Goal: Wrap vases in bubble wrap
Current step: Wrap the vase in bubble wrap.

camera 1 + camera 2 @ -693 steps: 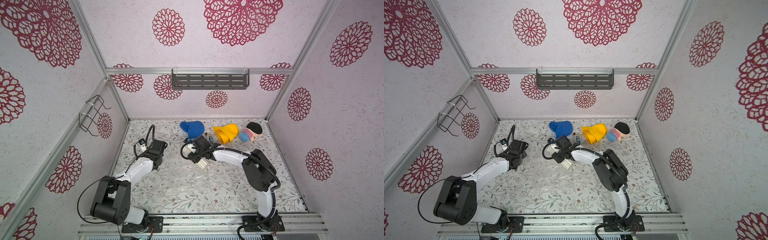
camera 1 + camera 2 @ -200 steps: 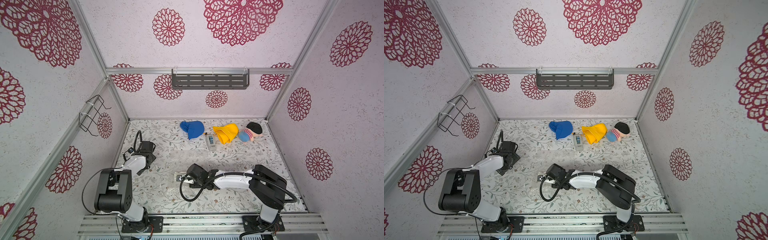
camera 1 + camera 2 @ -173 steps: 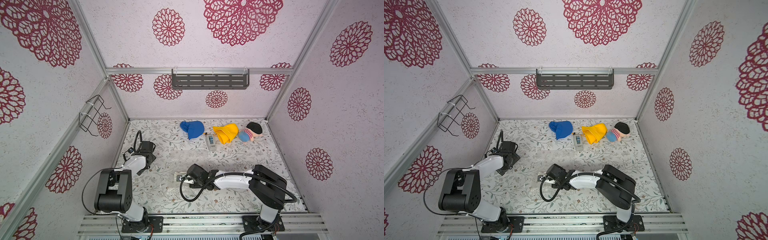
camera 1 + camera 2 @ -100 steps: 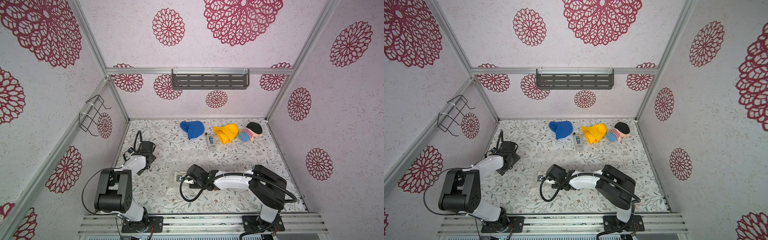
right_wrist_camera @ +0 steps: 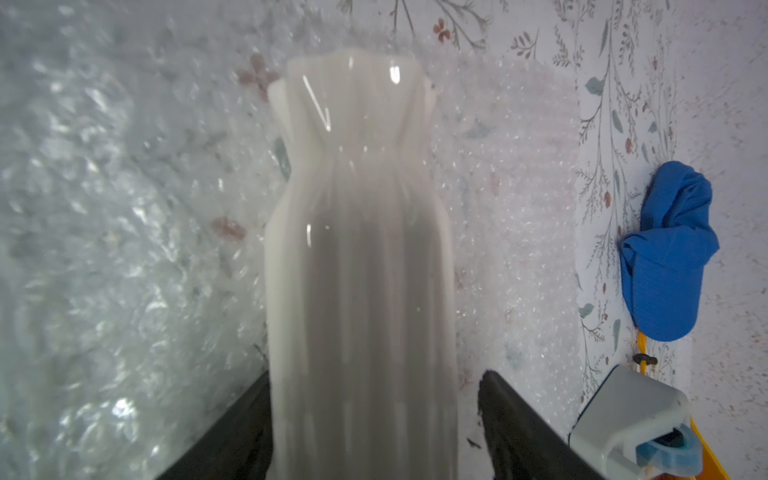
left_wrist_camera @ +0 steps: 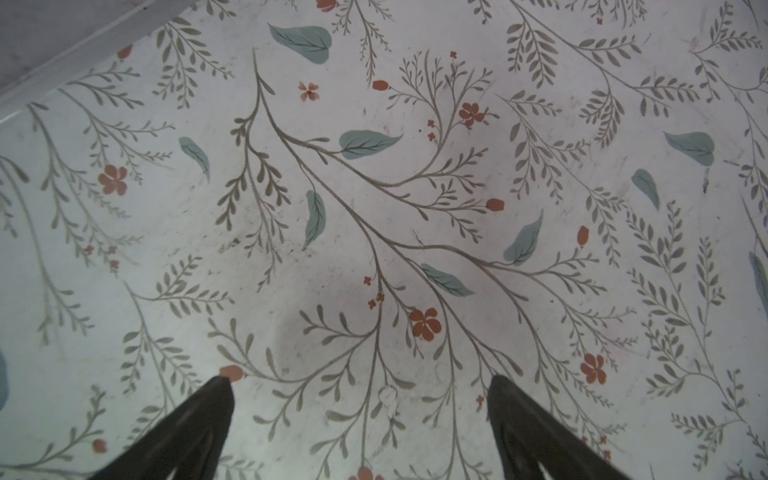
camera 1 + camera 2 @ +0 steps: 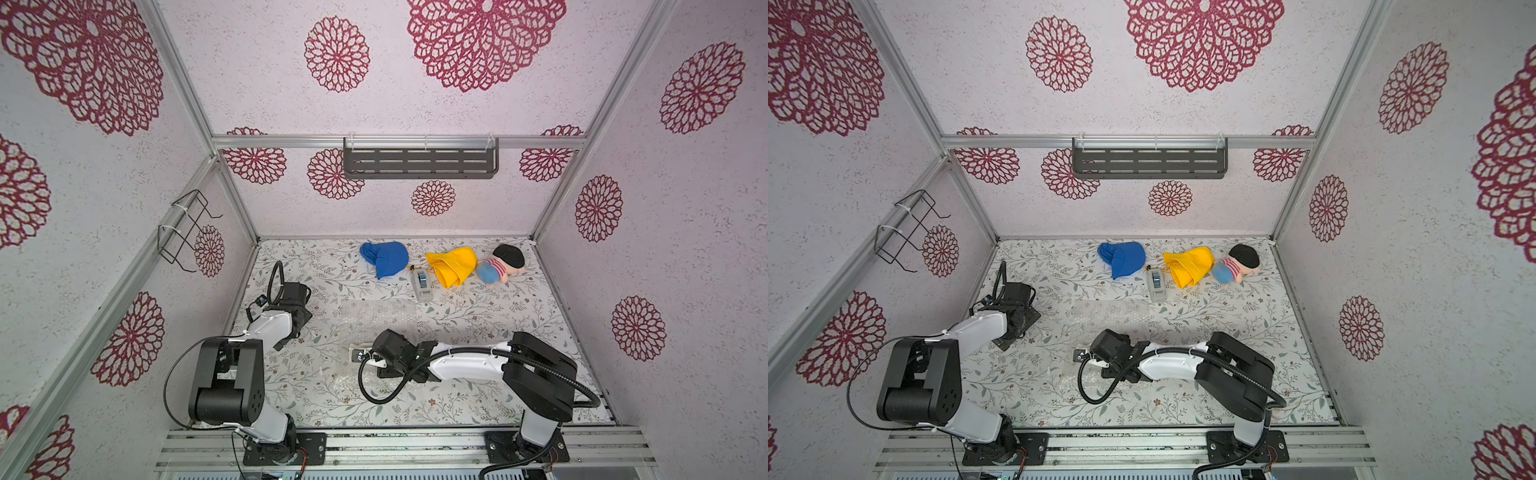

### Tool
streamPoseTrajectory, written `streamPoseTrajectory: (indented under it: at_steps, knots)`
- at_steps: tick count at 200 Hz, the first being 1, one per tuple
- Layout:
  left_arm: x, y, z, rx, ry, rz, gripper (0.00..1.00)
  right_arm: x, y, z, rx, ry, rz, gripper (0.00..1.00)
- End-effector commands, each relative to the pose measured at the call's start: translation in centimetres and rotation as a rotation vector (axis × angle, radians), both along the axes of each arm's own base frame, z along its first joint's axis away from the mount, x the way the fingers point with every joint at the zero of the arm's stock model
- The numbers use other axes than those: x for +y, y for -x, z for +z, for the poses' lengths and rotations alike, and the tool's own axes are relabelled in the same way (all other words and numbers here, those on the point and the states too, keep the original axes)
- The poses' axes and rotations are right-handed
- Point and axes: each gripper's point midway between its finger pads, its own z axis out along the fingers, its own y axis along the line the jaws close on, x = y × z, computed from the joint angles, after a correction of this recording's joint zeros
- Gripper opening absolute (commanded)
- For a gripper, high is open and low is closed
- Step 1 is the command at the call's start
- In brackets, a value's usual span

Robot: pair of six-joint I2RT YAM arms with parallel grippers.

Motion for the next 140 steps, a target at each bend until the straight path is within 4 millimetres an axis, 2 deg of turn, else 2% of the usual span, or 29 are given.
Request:
streamPoseTrajectory:
  at_steps: [1,25,42,63,66,82,106,140]
  knots:
    - [0.1,-0.4,0.6,-0.022,-0.008,0.006,0.99,1.3,-0.1,6.1,-0.023,-0.153,-0.049,0.77]
    - [0.1,-0.4,0.7,-0.021,-0.011,0.005,0.99,1.4,0.9,7.9,0.038,-0.238,-0.084,0.75]
    - [0.0,-0.4,0.8,-0.024,-0.006,0.003,0.99,1.6,2.3,7.9,0.111,-0.289,-0.093,0.68]
    - [-0.1,-0.4,0.7,-0.025,0.001,0.001,0.99,1.7,3.7,6.3,0.187,-0.3,-0.103,0.61]
    - [-0.1,-0.4,0.6,-0.025,0.003,0.0,0.99,2.2,5.0,6.1,0.198,-0.295,-0.075,0.59]
    - [-0.2,-0.5,0.5,-0.024,0.008,-0.001,0.99,2.2,6.4,4.5,0.232,-0.27,-0.065,0.54]
    - [-0.3,-0.5,0.3,-0.021,0.013,-0.005,0.99,2.2,7.6,2.9,0.267,-0.231,-0.059,0.46]
    - [-0.3,-0.6,0.3,-0.021,0.014,-0.005,0.99,1.2,7.9,0.6,0.264,-0.157,-0.059,0.45]
